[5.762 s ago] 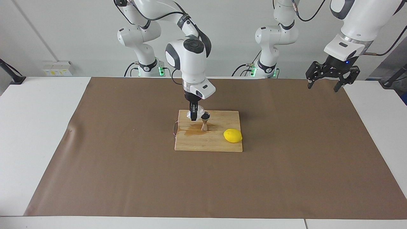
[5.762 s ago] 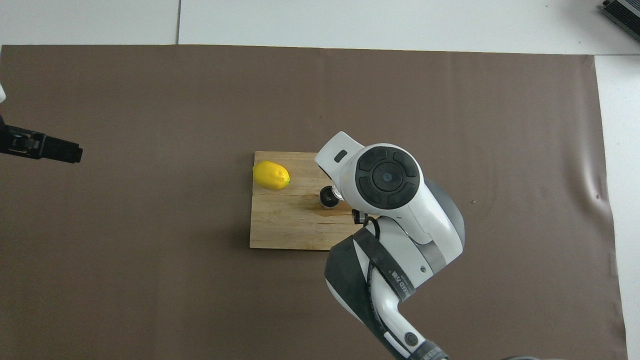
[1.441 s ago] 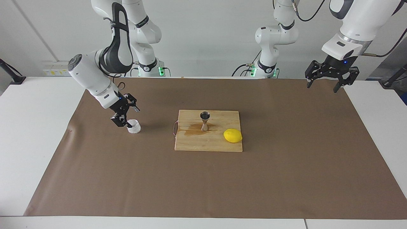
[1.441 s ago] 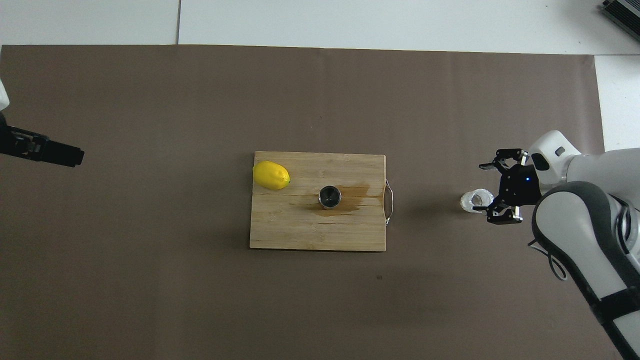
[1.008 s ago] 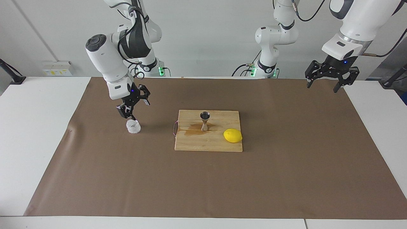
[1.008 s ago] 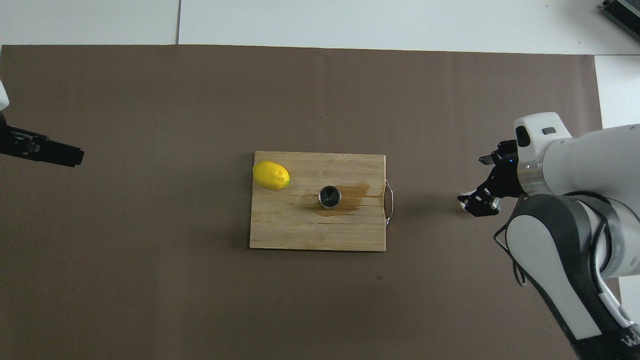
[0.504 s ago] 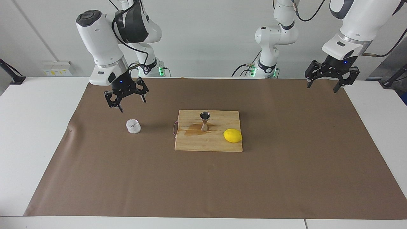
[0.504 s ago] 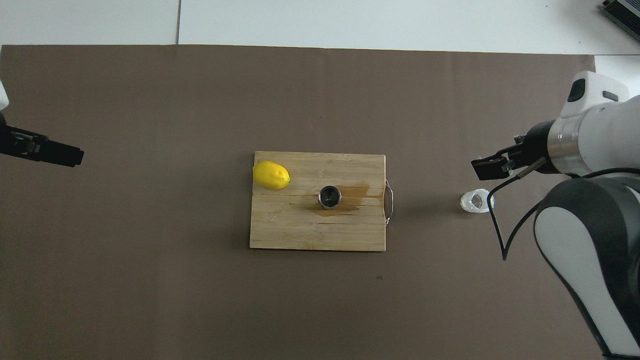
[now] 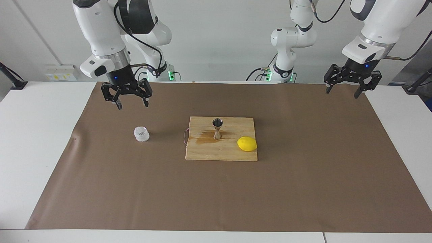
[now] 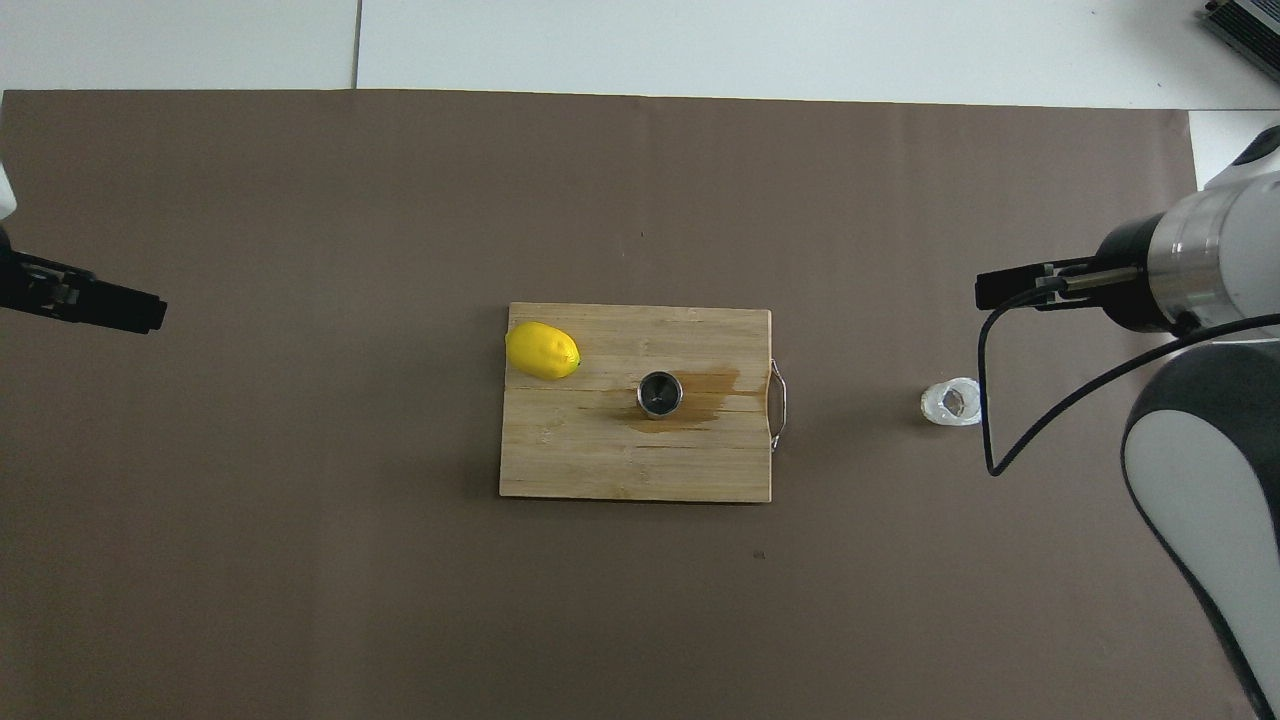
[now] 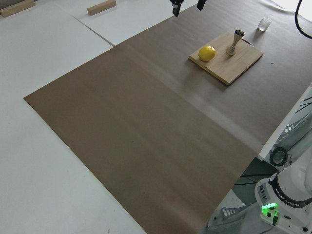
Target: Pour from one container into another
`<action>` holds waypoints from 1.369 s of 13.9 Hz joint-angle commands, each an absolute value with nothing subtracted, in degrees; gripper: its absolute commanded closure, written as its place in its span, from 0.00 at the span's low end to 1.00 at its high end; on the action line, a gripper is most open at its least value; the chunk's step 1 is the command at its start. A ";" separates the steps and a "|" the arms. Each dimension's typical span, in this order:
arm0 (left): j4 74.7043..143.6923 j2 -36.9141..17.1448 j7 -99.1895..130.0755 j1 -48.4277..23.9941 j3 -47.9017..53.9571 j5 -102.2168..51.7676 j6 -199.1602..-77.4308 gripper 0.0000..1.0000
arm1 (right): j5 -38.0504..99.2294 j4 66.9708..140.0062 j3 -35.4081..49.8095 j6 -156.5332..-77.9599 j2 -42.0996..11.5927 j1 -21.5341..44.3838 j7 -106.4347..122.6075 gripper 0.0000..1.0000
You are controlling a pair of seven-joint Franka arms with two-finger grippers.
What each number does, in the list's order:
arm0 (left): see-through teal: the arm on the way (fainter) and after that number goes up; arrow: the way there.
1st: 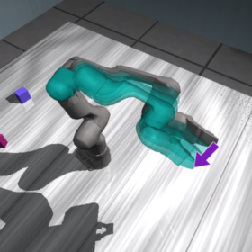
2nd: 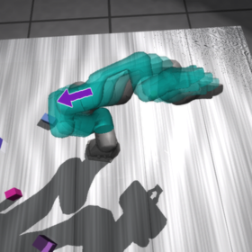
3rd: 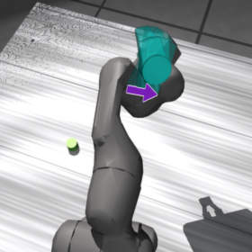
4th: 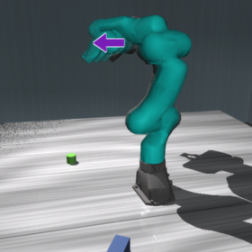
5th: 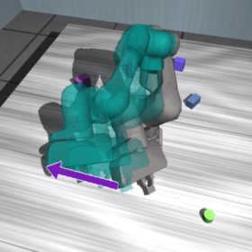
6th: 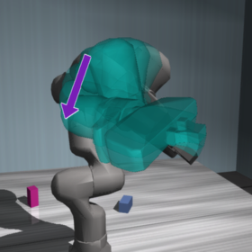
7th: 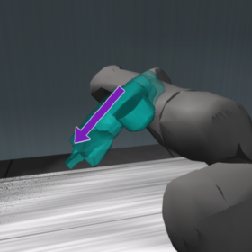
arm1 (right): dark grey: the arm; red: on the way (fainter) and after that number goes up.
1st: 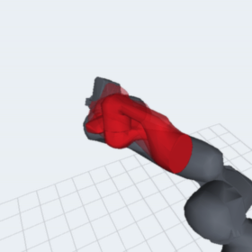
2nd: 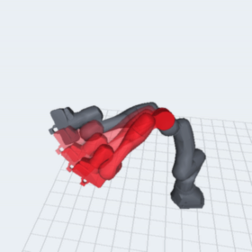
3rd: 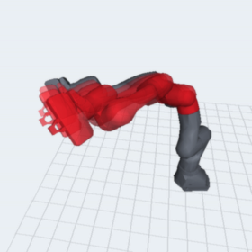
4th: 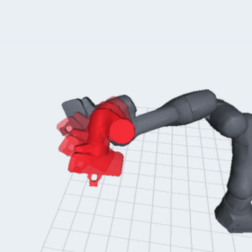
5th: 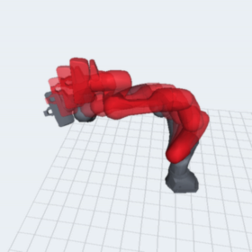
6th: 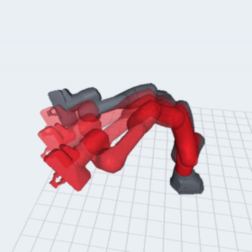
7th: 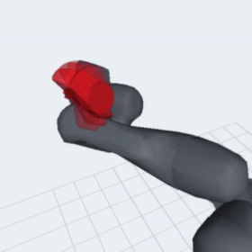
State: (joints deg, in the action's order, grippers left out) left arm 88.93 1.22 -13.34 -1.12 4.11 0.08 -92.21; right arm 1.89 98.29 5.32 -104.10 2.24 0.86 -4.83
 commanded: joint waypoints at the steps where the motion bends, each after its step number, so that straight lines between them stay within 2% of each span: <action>1: 89.21 1.49 -14.15 -0.97 3.96 -0.09 -92.02 0.00 | 0.35 95.97 5.45 -98.63 2.10 0.36 -10.54 0.00; 10: 89.21 1.49 -14.15 -0.97 3.95 -0.09 -92.02 0.00 | 0.35 98.08 5.45 -93.43 4.30 0.00 -11.60 0.00; 19: 89.21 1.49 -13.97 -1.05 3.87 -0.18 -92.11 0.00 | 0.35 97.74 5.10 -94.22 4.13 -0.09 -10.99 0.00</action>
State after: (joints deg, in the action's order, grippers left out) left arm 88.93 1.22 -13.34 -1.10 4.07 0.08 -92.21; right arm 1.73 97.08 4.77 -93.94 3.20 0.34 -10.41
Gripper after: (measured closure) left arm 0.000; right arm 0.000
